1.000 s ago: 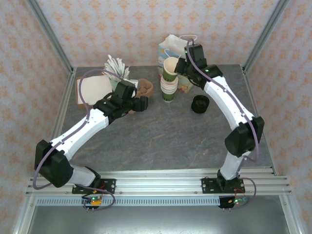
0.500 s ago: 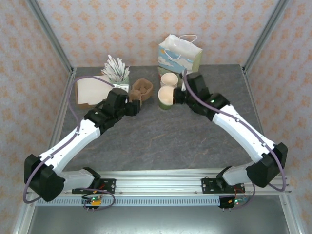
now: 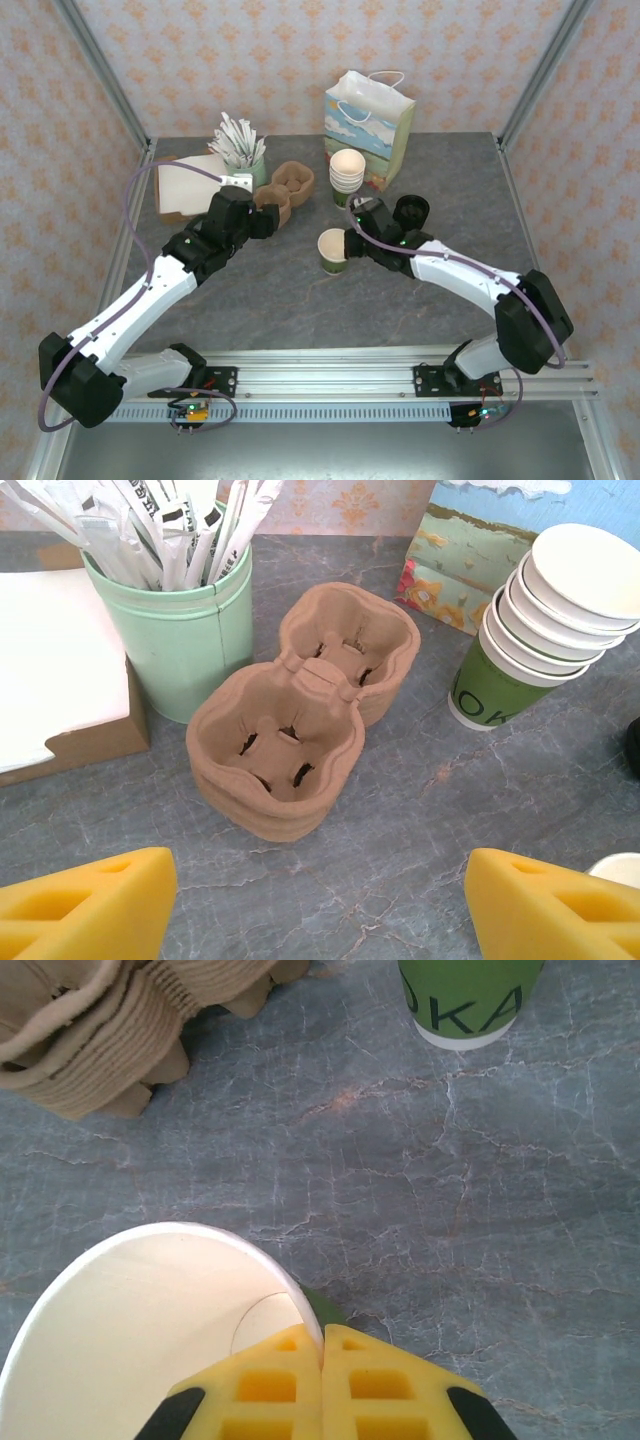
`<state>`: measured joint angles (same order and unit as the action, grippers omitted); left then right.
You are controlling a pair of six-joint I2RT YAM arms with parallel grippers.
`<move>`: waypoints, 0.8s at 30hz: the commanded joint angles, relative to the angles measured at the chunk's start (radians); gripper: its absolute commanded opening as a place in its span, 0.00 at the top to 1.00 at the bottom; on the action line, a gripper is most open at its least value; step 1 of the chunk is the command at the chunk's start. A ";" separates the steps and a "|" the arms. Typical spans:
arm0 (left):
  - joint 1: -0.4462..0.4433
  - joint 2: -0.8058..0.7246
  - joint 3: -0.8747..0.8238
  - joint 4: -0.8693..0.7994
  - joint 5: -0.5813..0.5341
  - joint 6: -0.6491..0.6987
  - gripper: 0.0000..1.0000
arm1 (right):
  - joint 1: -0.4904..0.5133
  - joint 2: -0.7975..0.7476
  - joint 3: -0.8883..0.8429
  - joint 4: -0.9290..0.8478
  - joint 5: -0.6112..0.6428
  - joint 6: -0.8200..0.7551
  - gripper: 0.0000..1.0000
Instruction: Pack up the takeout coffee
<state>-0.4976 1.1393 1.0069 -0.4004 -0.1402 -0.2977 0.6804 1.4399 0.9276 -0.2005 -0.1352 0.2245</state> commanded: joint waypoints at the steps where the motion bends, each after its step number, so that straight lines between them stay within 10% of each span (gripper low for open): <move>1: -0.003 -0.003 -0.002 0.007 -0.015 -0.017 0.23 | 0.011 0.004 -0.027 0.100 -0.008 0.022 0.94; 24: -0.006 -0.004 0.025 0.055 0.131 -0.049 0.23 | -0.008 -0.175 0.131 -0.190 0.221 -0.040 0.56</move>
<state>-0.4976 1.1461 1.0069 -0.3962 -0.0830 -0.3199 0.6914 1.3254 0.9726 -0.2920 -0.0353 0.2218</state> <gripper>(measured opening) 0.770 0.432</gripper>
